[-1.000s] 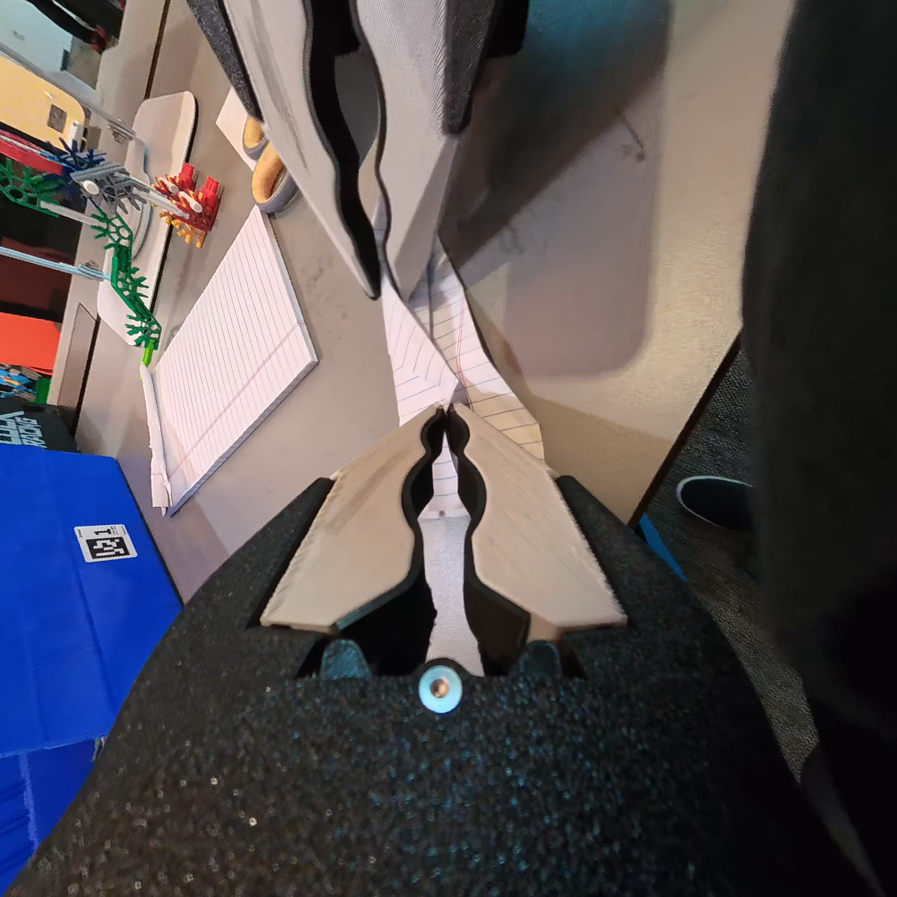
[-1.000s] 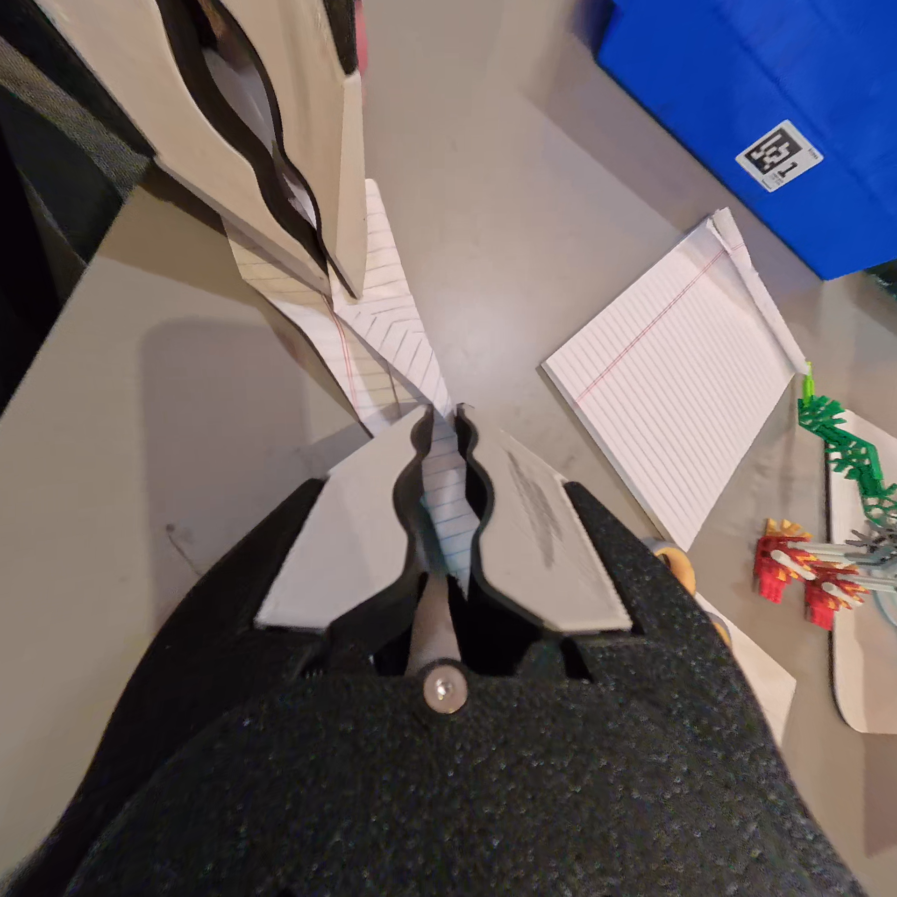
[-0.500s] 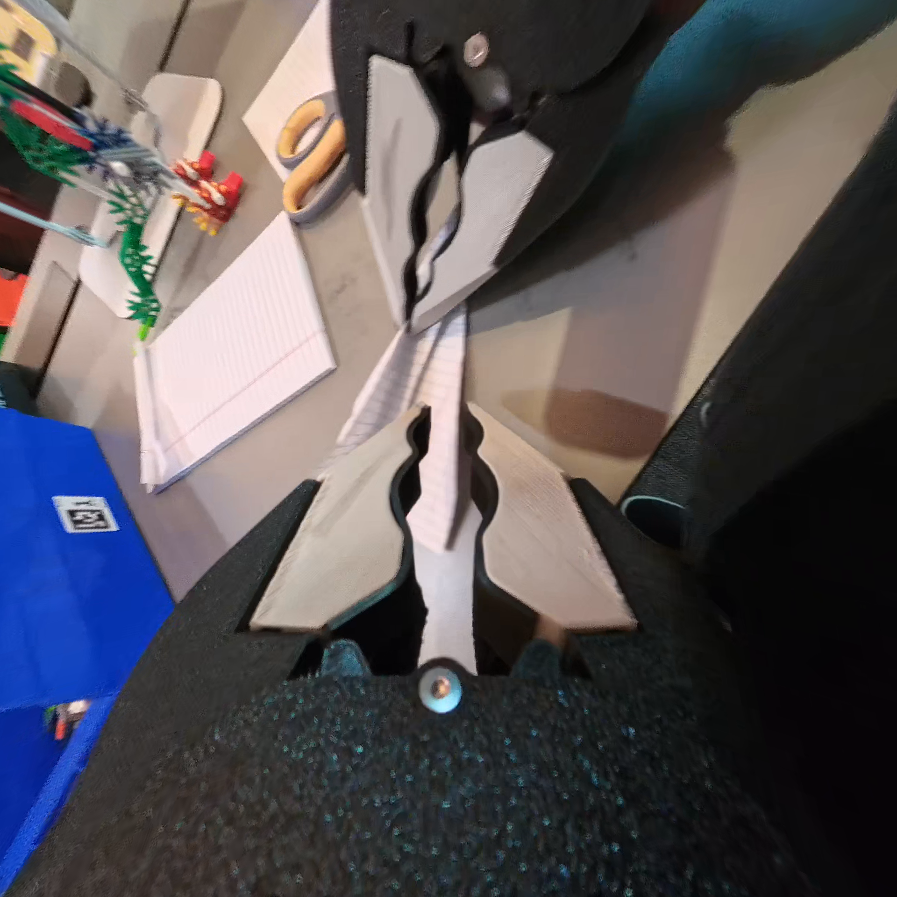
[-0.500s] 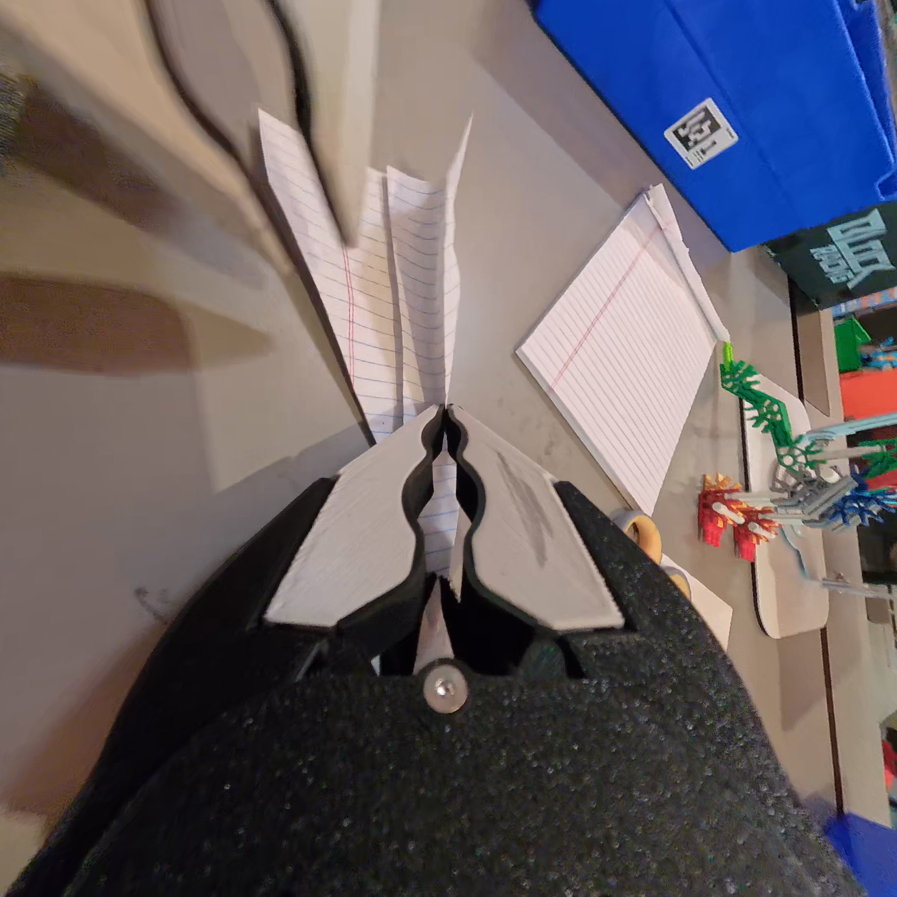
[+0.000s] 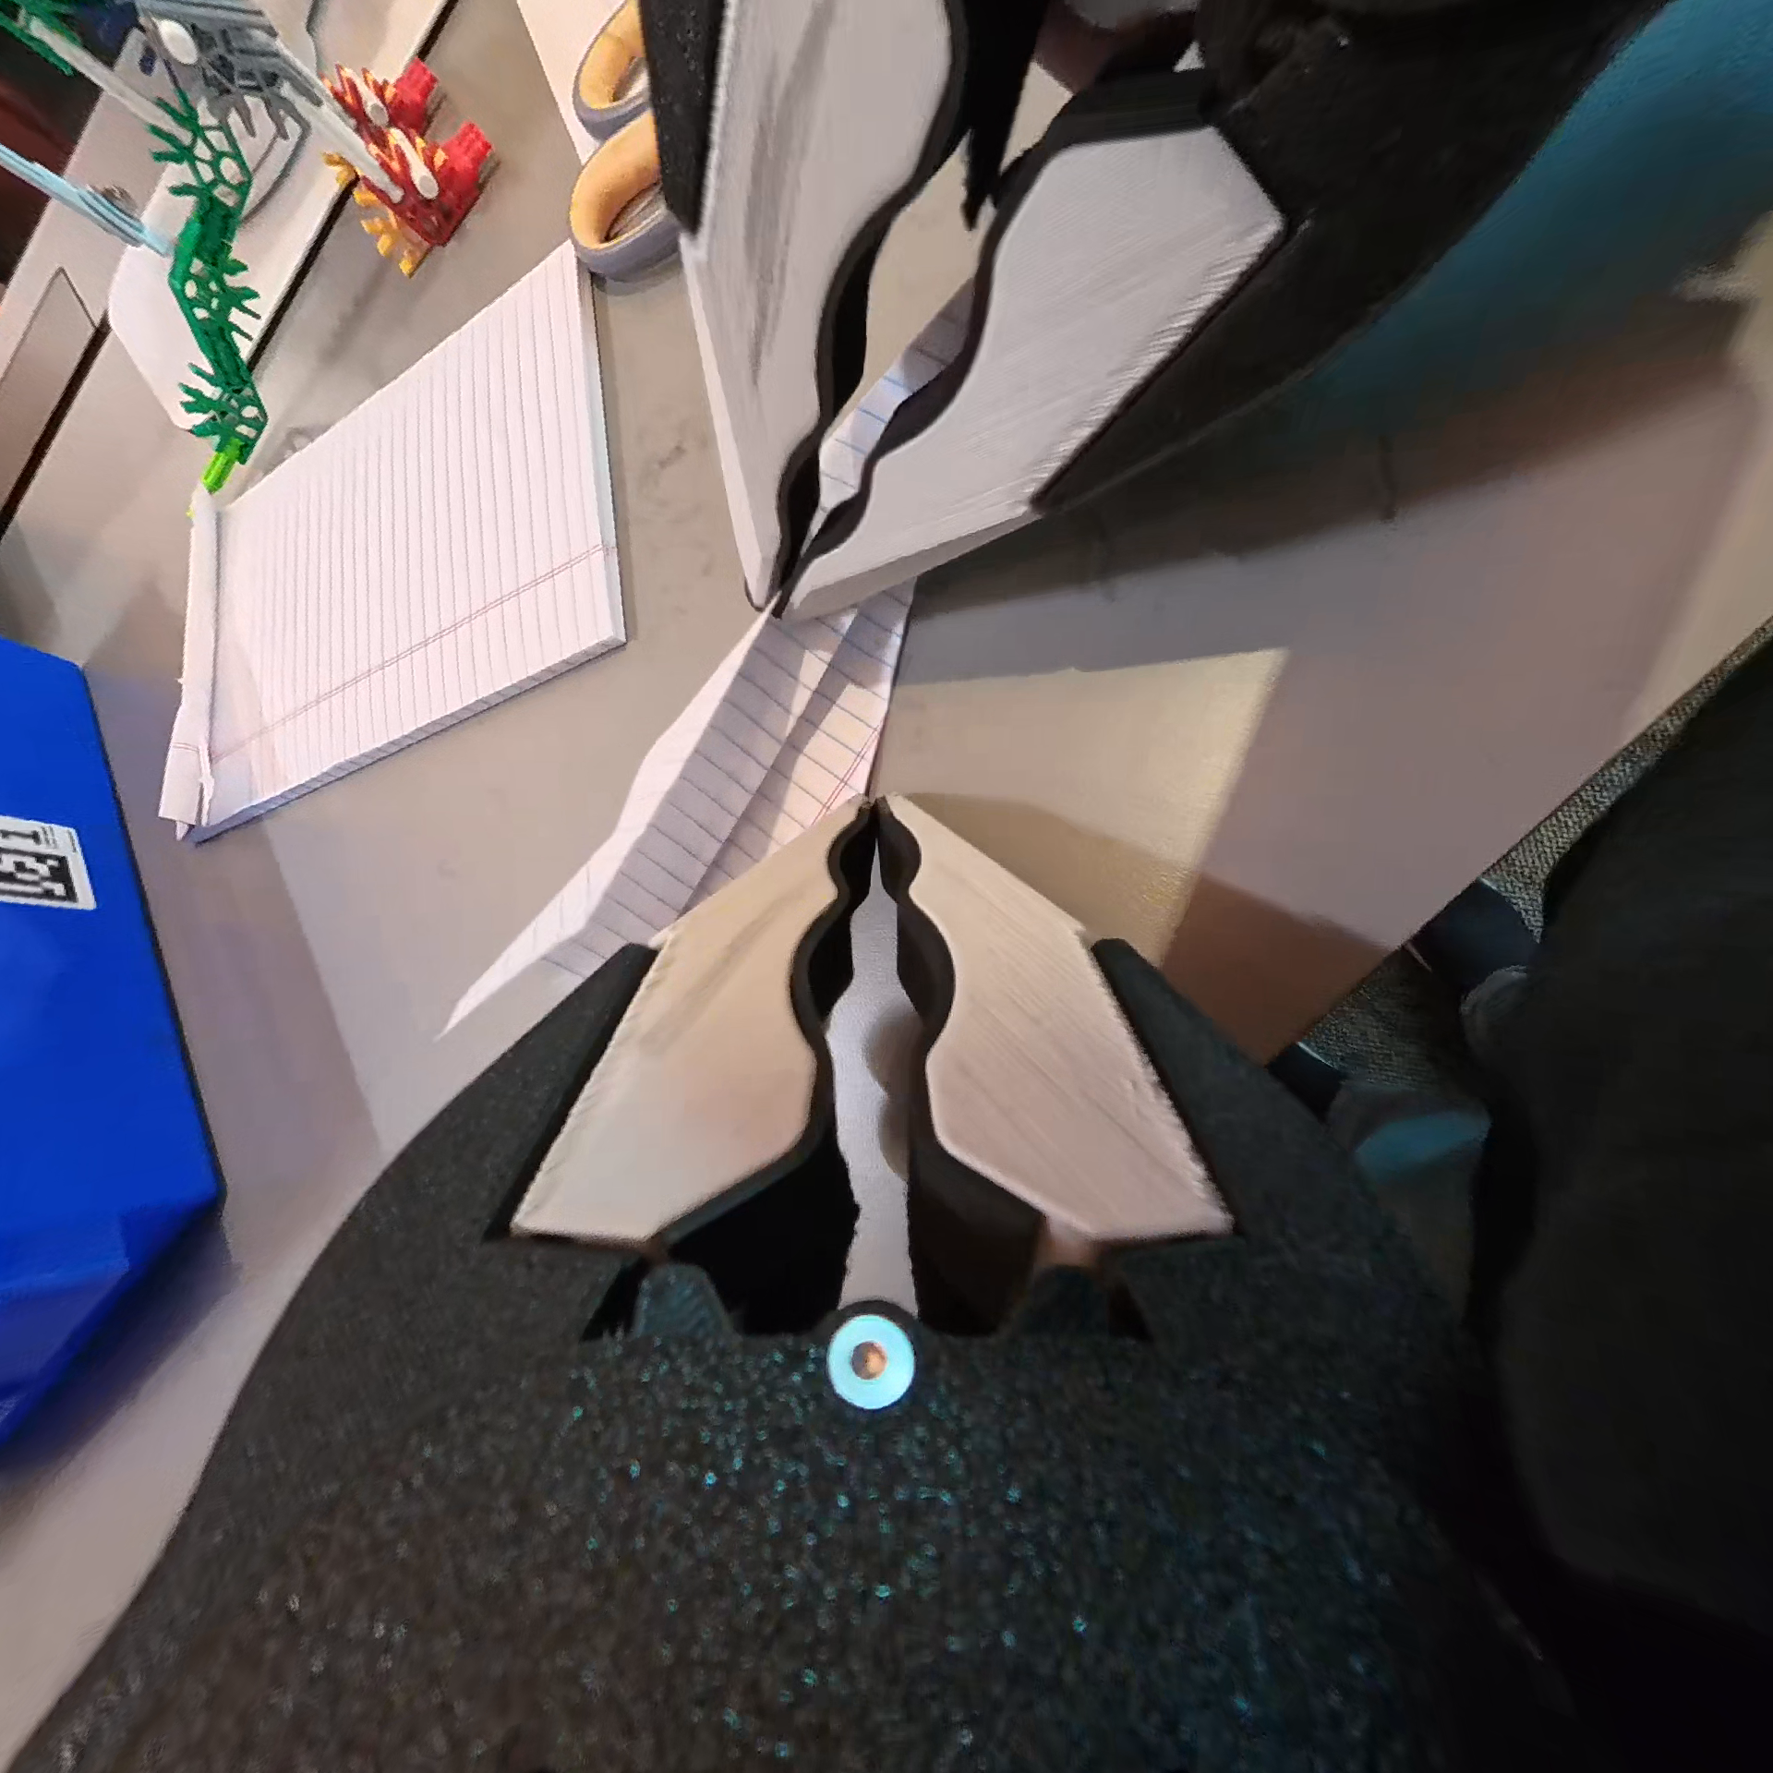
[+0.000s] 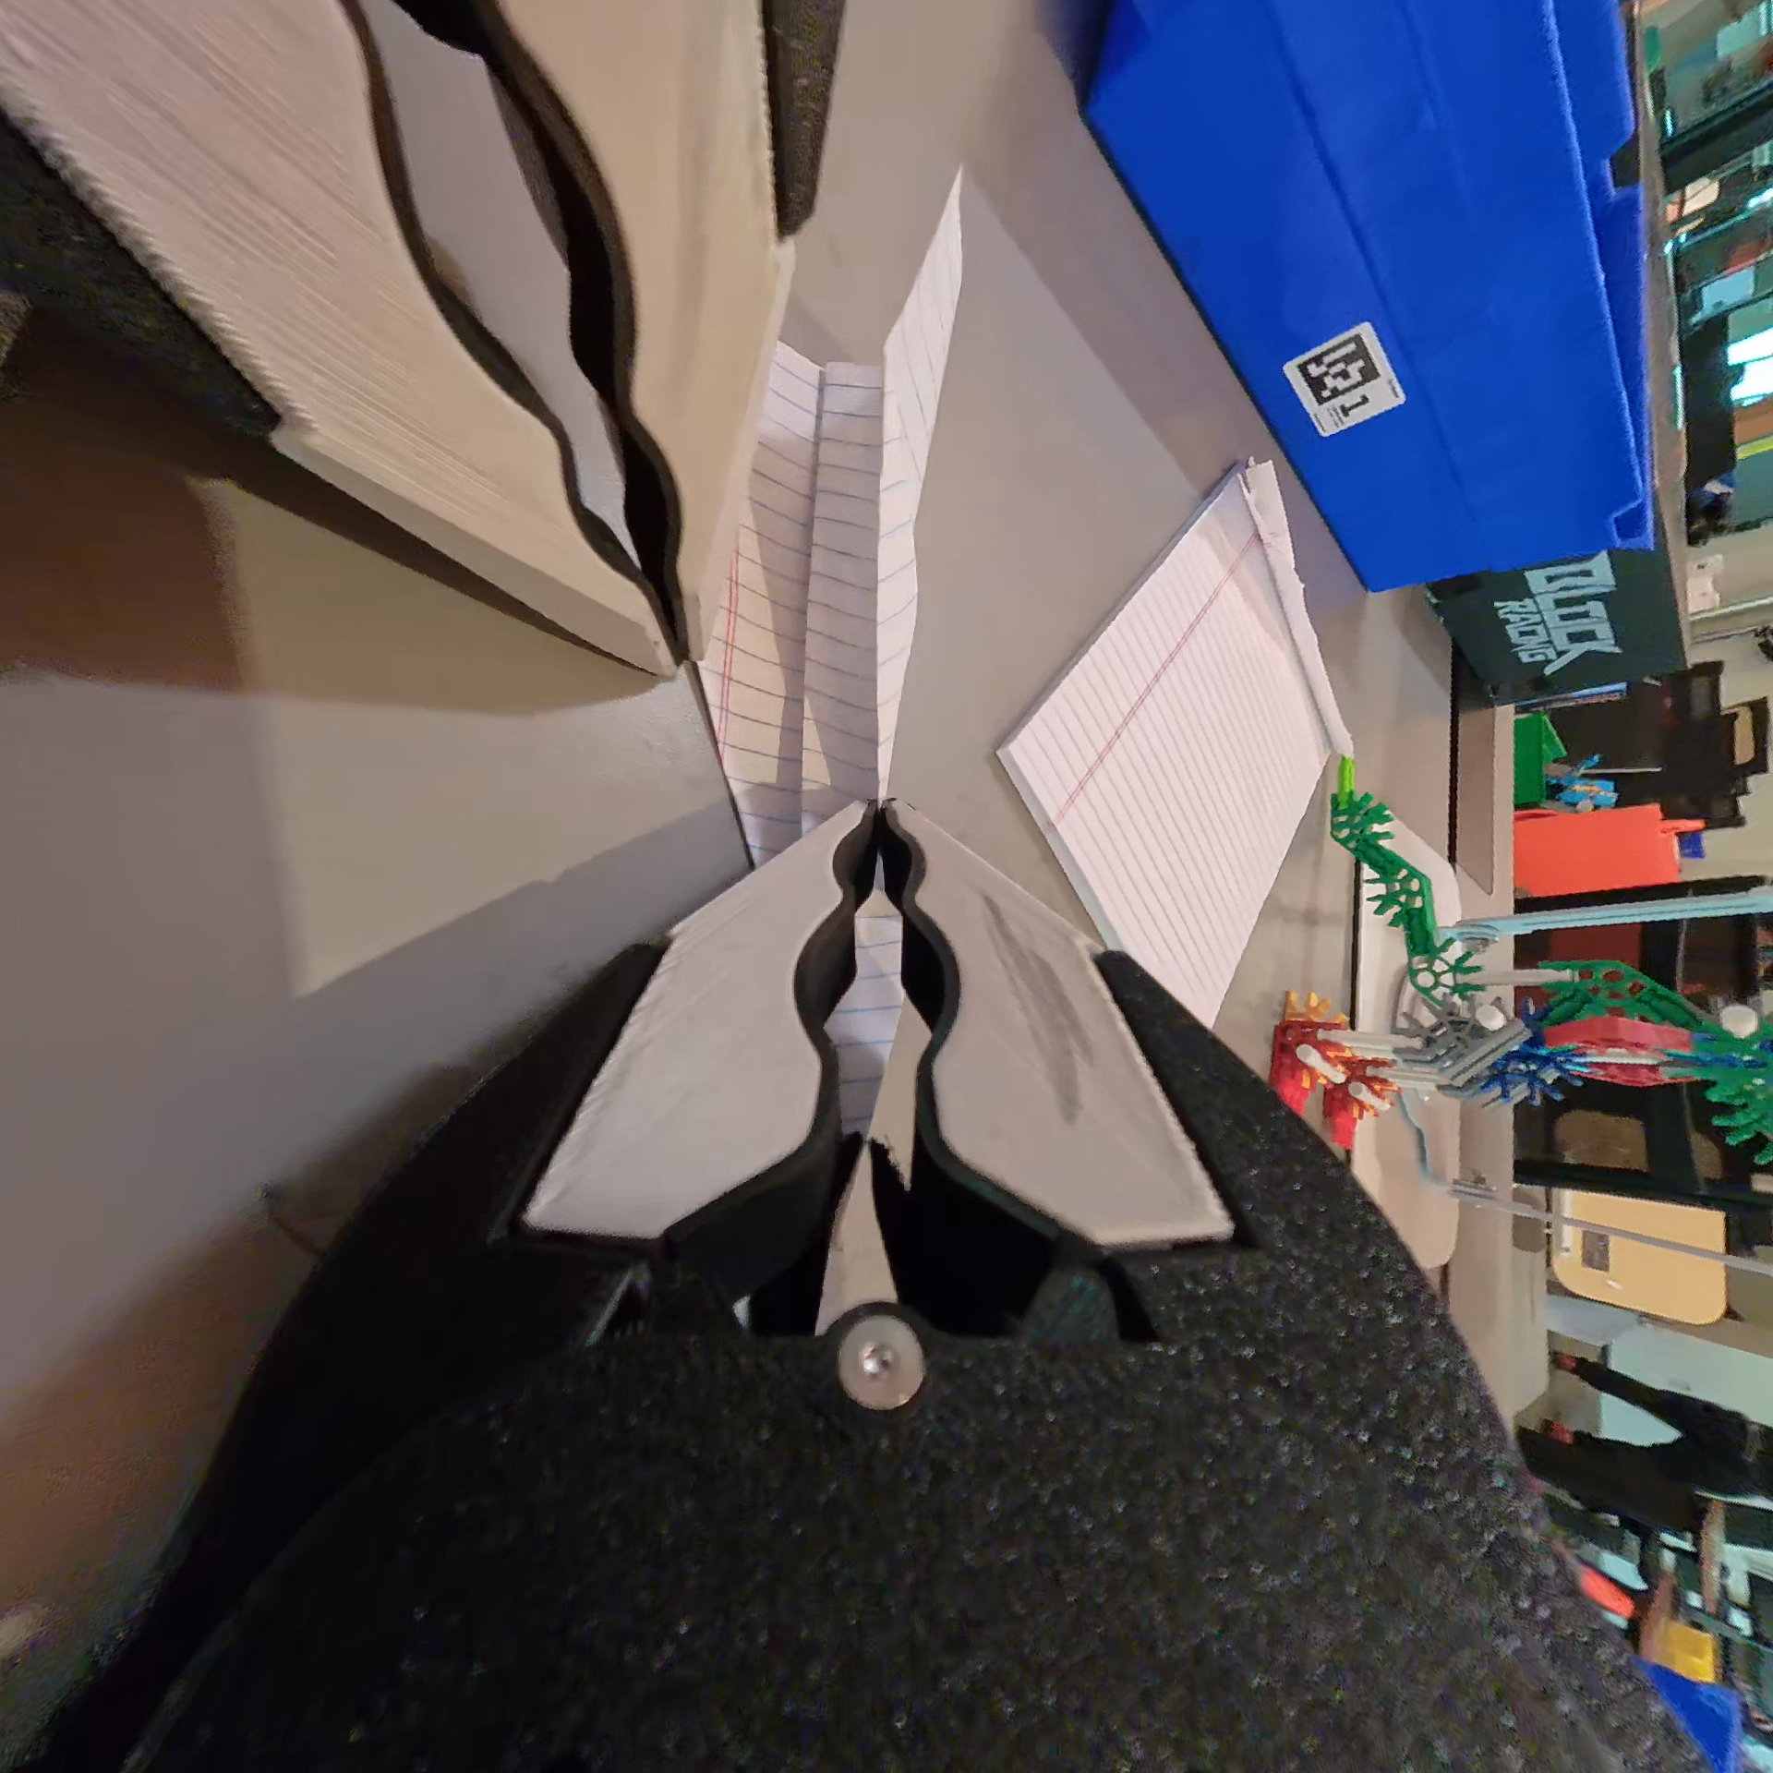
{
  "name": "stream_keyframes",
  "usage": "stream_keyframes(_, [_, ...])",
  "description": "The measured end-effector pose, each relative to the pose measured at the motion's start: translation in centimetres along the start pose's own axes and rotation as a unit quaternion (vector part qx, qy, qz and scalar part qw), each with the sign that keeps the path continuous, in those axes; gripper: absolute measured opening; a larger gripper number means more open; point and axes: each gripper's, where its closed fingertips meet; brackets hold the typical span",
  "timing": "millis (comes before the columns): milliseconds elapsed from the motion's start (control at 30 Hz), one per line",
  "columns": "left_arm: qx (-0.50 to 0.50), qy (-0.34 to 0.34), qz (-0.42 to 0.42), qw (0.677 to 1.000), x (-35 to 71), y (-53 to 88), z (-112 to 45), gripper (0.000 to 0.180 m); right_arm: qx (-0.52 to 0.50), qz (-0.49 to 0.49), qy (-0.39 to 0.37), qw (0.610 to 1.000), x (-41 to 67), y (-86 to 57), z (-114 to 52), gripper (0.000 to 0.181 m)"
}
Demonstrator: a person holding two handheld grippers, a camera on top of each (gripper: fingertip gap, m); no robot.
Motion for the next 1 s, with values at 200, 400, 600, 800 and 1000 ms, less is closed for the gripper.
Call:
stream_keyframes(200, [-0.004, 0.0, 0.003, 1.0, 0.0, 0.1, -0.1, 0.0, -0.002, 0.043, 0.001, 0.999, 0.8, 0.2, 0.1, 0.0])
stream_keyframes(400, [-0.007, -0.006, 0.007, 1.0, -0.1, 0.2, -0.1, 0.0, 0.01, 0.068, 0.001, 0.998, 0.9, 0.6, -0.1, 0.0])
stream_keyframes(600, [-0.004, -0.014, 0.007, 1.0, -0.1, 0.2, -0.1, 0.0, 0.017, 0.08, -0.009, 0.997, 1.1, 0.7, 0.0, 0.0])
stream_keyframes(800, [-0.011, -0.013, -0.008, 1.0, -0.1, 0.2, 0.2, 0.0, 0.022, 0.107, 0.011, 0.994, 0.3, 0.3, -0.7, 0.0])
stream_keyframes(1000, [-0.013, -0.022, -0.008, 1.0, 0.9, 0.1, 0.5, 0.014, 0.029, 0.092, 0.011, 0.995, 0.1, 0.4, -1.1, 0.0])
Point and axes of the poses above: each gripper's, where its closed fingertips meet, z back along the fingers, x out of its top, y = z × x across the jaws, and after that the axes turned 1 degree about -y, right-handed
